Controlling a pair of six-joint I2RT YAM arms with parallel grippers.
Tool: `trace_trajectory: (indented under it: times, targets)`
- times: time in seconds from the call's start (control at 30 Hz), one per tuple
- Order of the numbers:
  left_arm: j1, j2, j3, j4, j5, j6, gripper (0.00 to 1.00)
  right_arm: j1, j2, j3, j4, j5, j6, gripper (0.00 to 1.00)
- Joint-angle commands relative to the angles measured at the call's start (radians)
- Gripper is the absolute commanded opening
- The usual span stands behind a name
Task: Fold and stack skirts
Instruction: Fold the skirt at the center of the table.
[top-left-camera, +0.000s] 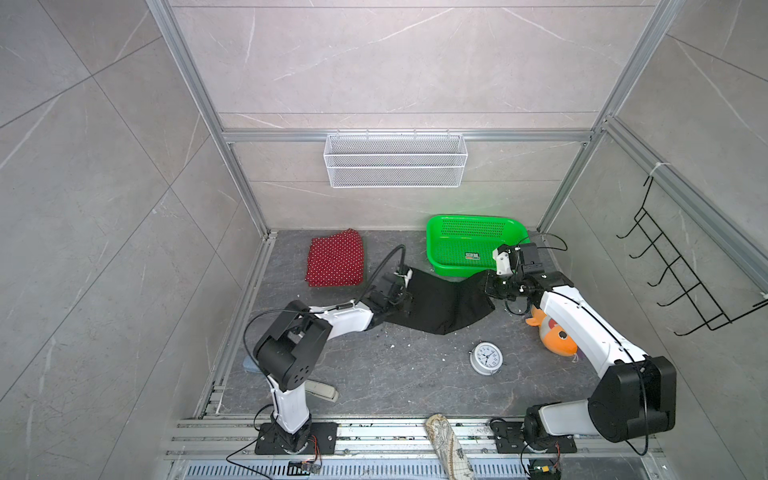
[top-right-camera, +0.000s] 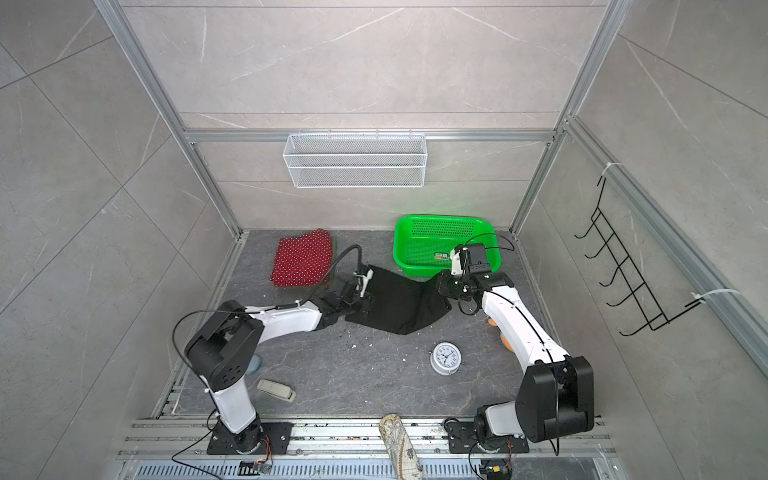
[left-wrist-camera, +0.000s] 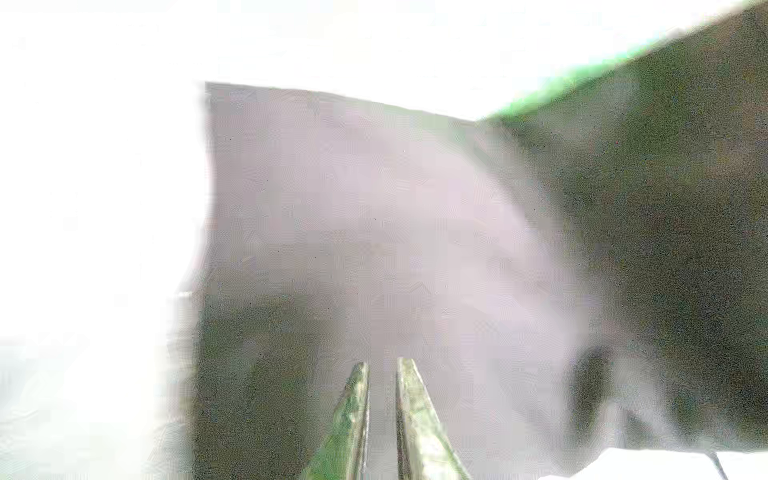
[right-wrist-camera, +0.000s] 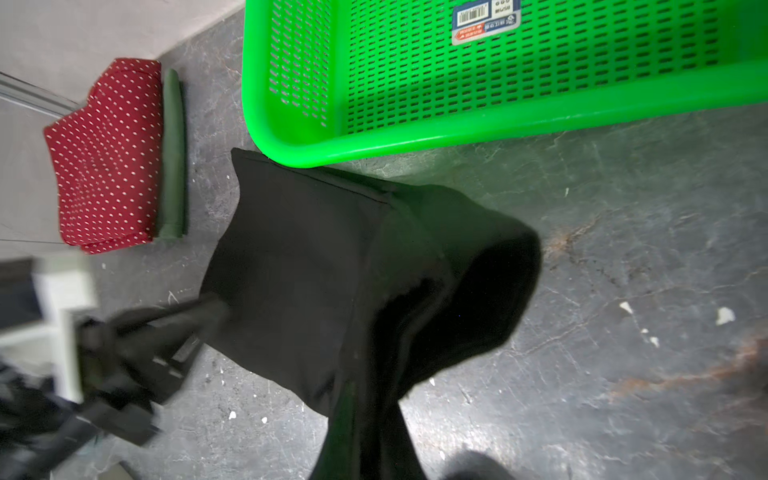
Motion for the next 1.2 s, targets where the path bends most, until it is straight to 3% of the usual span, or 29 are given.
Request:
trace_trajectory:
  times: [0.0, 0.13, 0.47, 0.8, 1.17]
  targets:
    - [0.029, -0.075, -0.086, 0.061, -0.026, -0.028, 0.17, 0.027, 0.022, 0.062, -0.054, 0.058, -0.038, 0.00]
    - [0.062, -0.097, -0.186, 0.134, -0.046, -0.052, 0.17, 0.069, 0.053, 0.114, -0.081, 0.101, -0.035, 0.00]
    - [0.062, -0.015, -0.241, 0.228, -0.030, -0.093, 0.14, 0.223, 0.179, 0.246, -0.126, 0.188, 0.026, 0.00]
    - [0.062, -0.005, -0.271, 0.248, -0.016, -0.089, 0.13, 0.361, 0.344, 0.385, -0.100, 0.210, 0.158, 0.00]
    - [0.061, 0.011, -0.274, 0.270, 0.007, -0.087, 0.12, 0.438, 0.515, 0.490, -0.039, 0.183, 0.262, 0.00]
